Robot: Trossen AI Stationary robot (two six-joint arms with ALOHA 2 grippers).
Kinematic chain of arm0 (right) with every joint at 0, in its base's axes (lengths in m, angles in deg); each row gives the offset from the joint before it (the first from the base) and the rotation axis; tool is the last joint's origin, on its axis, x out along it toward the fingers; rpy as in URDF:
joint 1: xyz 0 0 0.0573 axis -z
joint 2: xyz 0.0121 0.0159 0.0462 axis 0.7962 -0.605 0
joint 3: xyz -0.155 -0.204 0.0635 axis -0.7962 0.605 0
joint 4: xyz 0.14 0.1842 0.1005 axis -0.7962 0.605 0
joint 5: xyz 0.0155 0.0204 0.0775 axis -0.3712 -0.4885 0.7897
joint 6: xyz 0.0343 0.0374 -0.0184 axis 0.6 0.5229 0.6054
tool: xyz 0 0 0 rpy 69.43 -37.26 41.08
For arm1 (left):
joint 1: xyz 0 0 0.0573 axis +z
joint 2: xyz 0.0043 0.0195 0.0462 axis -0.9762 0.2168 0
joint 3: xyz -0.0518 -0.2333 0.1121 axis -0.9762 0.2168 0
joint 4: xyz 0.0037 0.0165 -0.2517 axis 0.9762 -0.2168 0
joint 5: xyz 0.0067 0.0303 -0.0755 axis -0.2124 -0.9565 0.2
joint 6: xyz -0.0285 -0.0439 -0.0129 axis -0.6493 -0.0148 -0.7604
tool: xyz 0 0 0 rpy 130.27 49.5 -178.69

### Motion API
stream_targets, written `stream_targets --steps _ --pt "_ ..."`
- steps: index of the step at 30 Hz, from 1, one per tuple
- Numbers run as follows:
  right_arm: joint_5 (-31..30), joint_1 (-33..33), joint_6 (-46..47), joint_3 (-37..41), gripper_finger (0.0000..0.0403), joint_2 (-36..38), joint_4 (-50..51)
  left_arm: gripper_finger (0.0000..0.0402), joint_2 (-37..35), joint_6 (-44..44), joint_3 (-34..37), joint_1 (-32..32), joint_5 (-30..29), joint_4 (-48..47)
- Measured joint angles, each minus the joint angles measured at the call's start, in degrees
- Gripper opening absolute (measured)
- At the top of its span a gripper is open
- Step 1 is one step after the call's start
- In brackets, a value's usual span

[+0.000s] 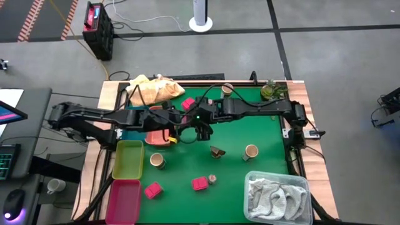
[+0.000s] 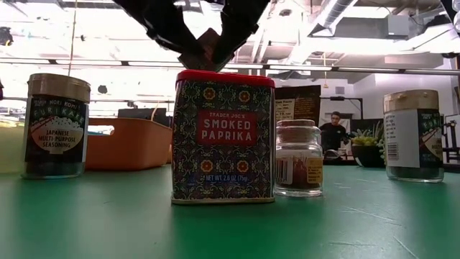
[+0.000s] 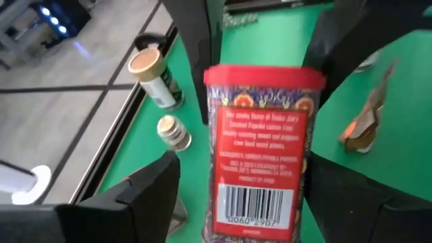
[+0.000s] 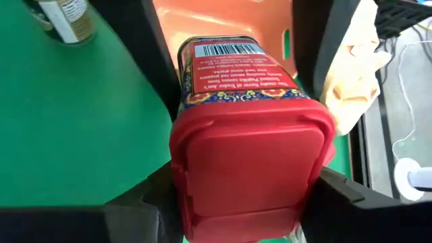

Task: Sort spices by type
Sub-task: Put the top right red seasoning can into the orange bin

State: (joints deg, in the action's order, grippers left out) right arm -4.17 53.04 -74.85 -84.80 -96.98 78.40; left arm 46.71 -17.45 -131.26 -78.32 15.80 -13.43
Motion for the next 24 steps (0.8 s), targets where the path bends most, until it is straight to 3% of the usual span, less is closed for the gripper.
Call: stream_targets --steps 4,10,18,24 --pt "-0.14 -0.23 -1.25 0.0 0.0249 -0.02 -0.37 0.0266 0.52 -0.29 -0.03 0.9 0.59 -0.57" --pt "0.21 -0.53 -3.94 0.0 0.0255 -0.02 -2.48 0.0169 0.03 -0.15 -0.03 1.03 1.65 -1.3" --pt "1.39 -0.84 -5.88 -1.45 0.0259 0.26 -2.73 0.0168 -0.98 -0.33 -0.05 1.01 2.14 -3.65" --pt "2.01 0.38 -5.72 -2.73 0.026 2.5 -1.95 0.0168 -6.7 -2.97 1.96 1.01 2.93 -4.71"
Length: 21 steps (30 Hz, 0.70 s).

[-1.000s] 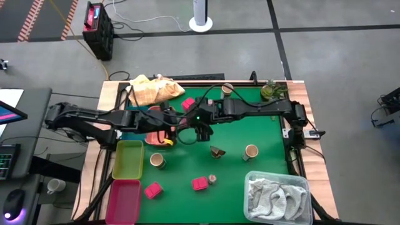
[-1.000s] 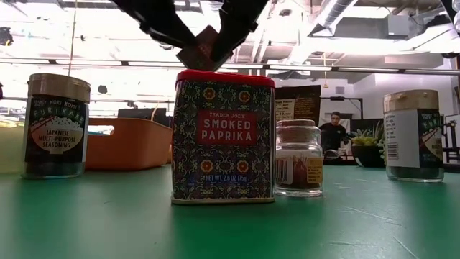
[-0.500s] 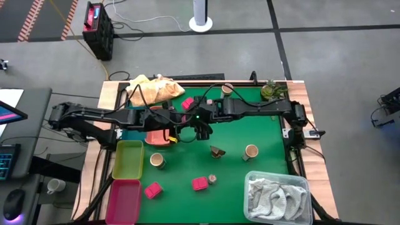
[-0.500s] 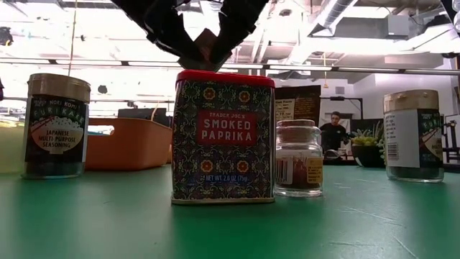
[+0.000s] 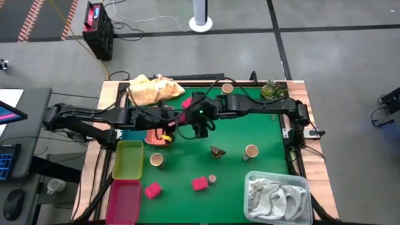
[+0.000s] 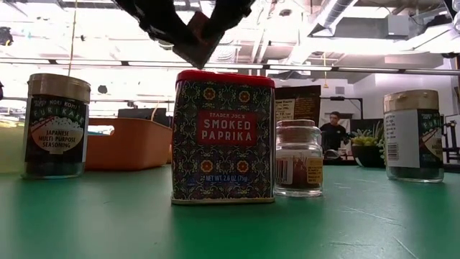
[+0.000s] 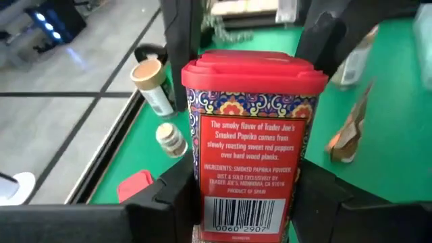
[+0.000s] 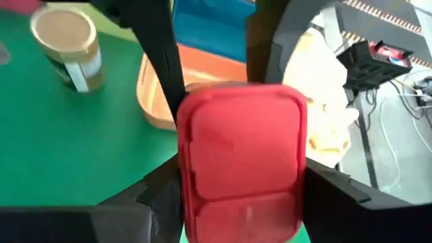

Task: Sort spices by type
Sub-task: Put the top right red seasoning can into the orange bin

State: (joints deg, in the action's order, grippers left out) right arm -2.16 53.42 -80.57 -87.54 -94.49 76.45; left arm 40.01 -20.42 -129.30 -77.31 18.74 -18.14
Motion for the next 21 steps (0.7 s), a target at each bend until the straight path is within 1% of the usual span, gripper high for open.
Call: stream_targets --steps 4,6,7,9,10,11,13,15,18,21 --pt "0.51 1.36 1.17 -0.06 0.0261 0.13 0.31 0.0174 -5.55 -2.62 5.17 0.0 0.44 1.47" --pt "0.52 2.03 1.51 0.11 0.026 0.77 6.44 0.0174 -9.0 -4.32 9.04 0.23 -3.49 -0.89" --pt "0.7 2.32 1.34 0.11 0.026 0.97 5.74 0.0174 -10.71 -5.04 11.13 0.34 -4.47 -3.95" --pt "1.33 2.99 1.09 -0.31 0.026 0.9 2.6 0.0174 -12.32 -6.79 14.37 0.44 -7.1 -0.04" --pt "1.57 3.22 1.15 -0.16 0.026 0.81 3.07 0.0174 -13.78 -7.86 16.31 0.38 -7.15 1.0" --pt "1.95 3.33 1.26 0.12 0.026 0.76 4.59 0.0174 -15.76 -8.7 17.95 0.65 -7.16 0.35" --pt "3.07 3.62 1.37 0.13 0.026 0.76 2.12 0.0174 -18.56 -10.27 21.59 1.1 -8.0 0.6" --pt "3.09 3.9 1.39 0.03 0.026 1.17 2.41 0.0174 -20.7 -11.32 24.04 1.28 -8.87 3.75" --pt "3.22 4.71 1.69 -0.12 0.026 1.26 1.92 0.0174 -23.91 -12.28 26.19 1.53 -7.29 3.75" --pt "3.93 5.36 1.9 0.02 0.026 0.98 2.45 0.0174 -25.35 -12.81 26.89 1.62 -8.11 3.75"
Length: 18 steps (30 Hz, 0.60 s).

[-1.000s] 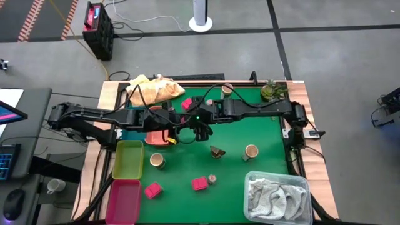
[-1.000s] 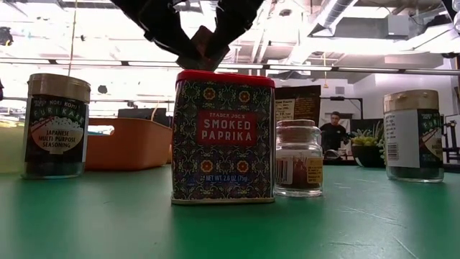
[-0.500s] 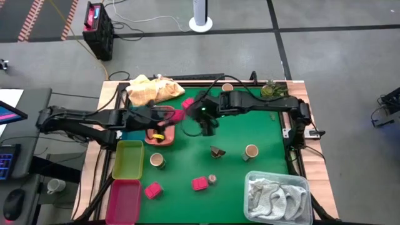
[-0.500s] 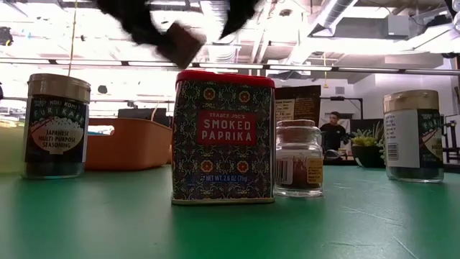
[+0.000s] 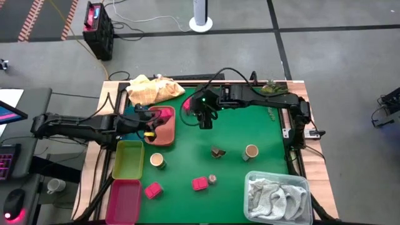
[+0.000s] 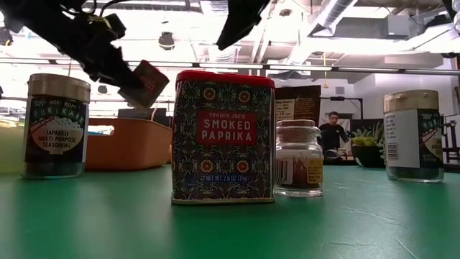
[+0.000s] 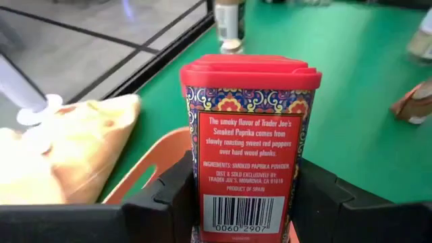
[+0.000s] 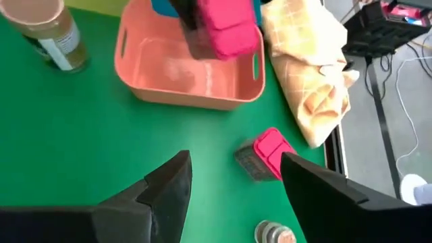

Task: Sort spices by type
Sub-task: Put the top right red seasoning can into the orange bin

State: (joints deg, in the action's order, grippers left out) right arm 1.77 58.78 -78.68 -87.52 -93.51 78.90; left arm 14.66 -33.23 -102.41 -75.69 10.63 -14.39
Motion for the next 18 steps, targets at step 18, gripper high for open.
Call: stream_targets --steps 18 --pt "0.21 0.86 0.39 1.33 0.026 0.04 0.1 0.0174 -0.87 1.0 1.29 -0.27 0.95 3.08"
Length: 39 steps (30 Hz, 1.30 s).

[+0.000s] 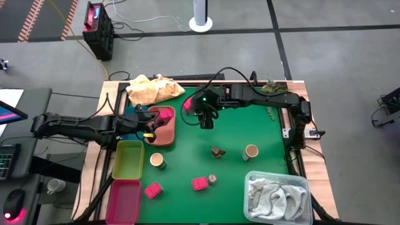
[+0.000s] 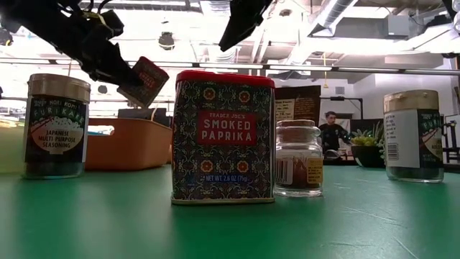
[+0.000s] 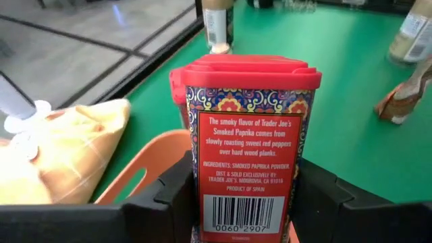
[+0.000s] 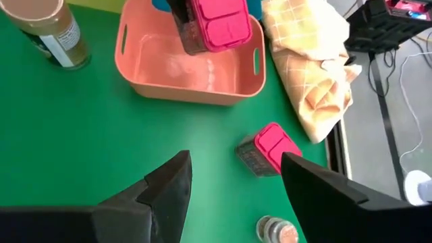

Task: Sort spices by type
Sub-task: Put the top right red seasoning can into the orange bin

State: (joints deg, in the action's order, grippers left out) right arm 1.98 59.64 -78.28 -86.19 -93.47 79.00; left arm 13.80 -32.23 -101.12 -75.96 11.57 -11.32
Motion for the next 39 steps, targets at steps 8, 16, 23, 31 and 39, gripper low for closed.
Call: stream_targets --steps 8,16,23,31,39 --pt "1.92 0.02 1.15 9.23 0.026 1.25 -6.2 0.0174 -0.02 5.91 7.24 0.0 0.43 15.3" --pt "3.51 -0.46 2.78 20.99 0.026 5.34 -18.71 0.0175 0.03 9.84 14.98 1.44 1.9 31.16" --pt "3.51 -0.73 5.95 35.2 0.026 12.2 -33.44 0.0175 -0.02 7.75 21.77 3.25 -0.59 39.61" --pt "3.49 -3.02 7.61 38.47 0.0261 13.49 -37.64 0.0178 2.46 3.45 23.08 4.5 -3.2 39.82" --pt "3.49 -4.45 7.13 38.47 0.0261 13.42 -40.24 0.018 10.02 -2.51 23.08 4.5 -5.95 40.29"
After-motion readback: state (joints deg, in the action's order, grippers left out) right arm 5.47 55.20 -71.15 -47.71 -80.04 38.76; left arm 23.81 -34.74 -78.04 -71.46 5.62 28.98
